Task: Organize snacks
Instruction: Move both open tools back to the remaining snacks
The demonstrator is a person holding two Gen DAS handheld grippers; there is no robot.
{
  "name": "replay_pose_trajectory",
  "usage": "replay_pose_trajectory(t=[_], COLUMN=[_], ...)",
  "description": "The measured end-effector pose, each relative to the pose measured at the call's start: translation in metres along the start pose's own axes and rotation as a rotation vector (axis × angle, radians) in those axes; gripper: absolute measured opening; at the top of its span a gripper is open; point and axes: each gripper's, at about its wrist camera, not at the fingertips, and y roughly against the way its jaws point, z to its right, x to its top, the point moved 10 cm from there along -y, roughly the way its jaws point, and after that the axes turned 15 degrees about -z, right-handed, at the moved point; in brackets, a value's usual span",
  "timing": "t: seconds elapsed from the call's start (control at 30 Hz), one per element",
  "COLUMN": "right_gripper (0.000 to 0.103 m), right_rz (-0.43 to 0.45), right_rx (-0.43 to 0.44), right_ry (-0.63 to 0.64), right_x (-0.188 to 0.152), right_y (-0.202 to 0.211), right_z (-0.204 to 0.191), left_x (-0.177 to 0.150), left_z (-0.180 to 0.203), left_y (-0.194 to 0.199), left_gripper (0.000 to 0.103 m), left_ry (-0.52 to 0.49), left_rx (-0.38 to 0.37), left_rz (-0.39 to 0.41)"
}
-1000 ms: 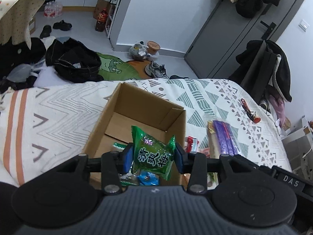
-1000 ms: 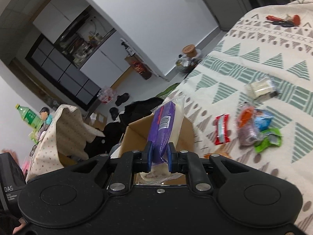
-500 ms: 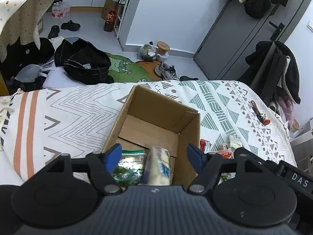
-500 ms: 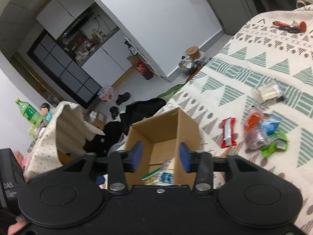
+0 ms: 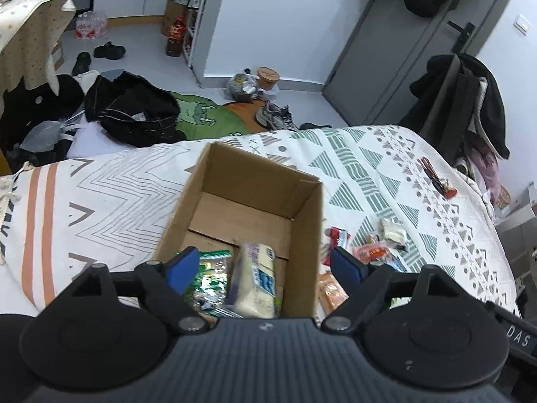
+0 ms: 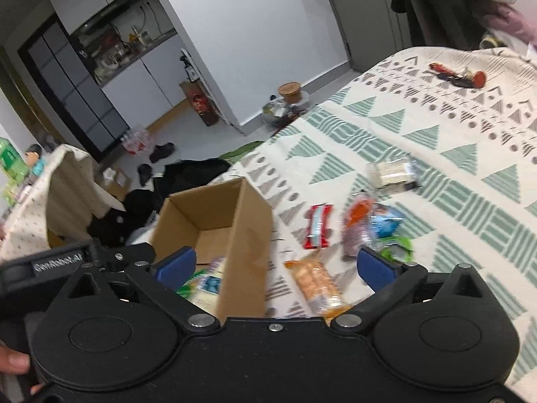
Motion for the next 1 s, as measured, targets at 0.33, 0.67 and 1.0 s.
replay_pose_trajectory(t=[0.33,0.67,1.0], right_gripper=[0.103,0.103,0.103], right_rz=[0.023,0.042,0.006], right_rx=[-0.145,-0.125,-0.140], right_ry=[-0.026,-0.085,-0.122], right_x=[0.005,0.013,0.012], right_y=[0.020,0.046,0.045], right_z=[0.033,0.072,0.102], left_x=[-0.006,-0.015,-0.020], left_z=[0.033,0.072,0.103], left_y=[-0.003,-0.003,-0.015], left_gripper=[0.103,0.103,0.103], left_ry=[-0.078,-0.133,-0.155], left_rx=[0.003,-0.001,-0.029], left_rz=[0.010,0.013,0.006])
